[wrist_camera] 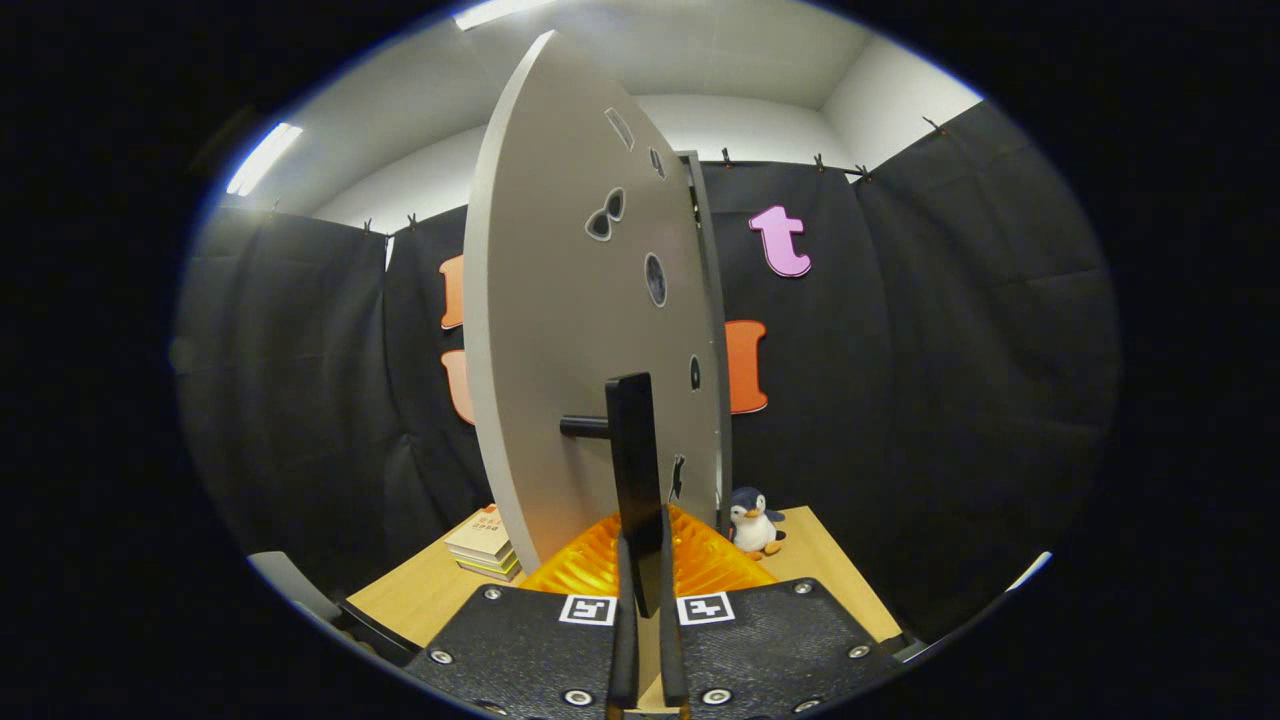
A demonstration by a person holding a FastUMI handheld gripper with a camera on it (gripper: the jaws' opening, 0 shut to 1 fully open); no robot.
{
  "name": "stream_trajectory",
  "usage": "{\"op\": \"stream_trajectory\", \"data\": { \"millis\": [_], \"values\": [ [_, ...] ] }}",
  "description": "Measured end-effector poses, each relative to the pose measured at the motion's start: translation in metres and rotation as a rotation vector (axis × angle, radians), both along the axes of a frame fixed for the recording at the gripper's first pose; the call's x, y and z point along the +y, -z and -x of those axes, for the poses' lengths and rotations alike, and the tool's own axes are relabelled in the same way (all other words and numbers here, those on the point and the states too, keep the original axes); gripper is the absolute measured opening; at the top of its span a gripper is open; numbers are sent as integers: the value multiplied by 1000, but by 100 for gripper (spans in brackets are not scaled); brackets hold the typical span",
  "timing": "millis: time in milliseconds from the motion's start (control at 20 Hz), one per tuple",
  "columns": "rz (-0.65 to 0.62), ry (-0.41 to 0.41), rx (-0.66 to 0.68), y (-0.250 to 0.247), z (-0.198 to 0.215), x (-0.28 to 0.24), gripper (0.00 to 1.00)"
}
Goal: Open the shoe cabinet door, grab the shoes and put them into the shoe cabinet, then close the shoe cabinet door.
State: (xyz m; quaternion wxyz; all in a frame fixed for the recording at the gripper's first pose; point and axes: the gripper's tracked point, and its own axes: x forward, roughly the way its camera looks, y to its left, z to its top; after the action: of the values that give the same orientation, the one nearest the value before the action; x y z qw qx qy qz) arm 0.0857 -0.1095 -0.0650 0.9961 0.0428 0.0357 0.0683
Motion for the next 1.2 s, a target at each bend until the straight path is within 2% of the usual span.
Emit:
{"op": "stream_trajectory", "data": {
  "millis": [150,450,650,850,1200],
  "values": [
    [-10,5,2,3,2,-28,8],
    [0,94,-11,5,6,-83,7],
    [-25,85,4,8,5,-75,5],
    [19,204,10,5,21,-83,6],
    [49,306,40,18,69,-27,5]
  ]
}}
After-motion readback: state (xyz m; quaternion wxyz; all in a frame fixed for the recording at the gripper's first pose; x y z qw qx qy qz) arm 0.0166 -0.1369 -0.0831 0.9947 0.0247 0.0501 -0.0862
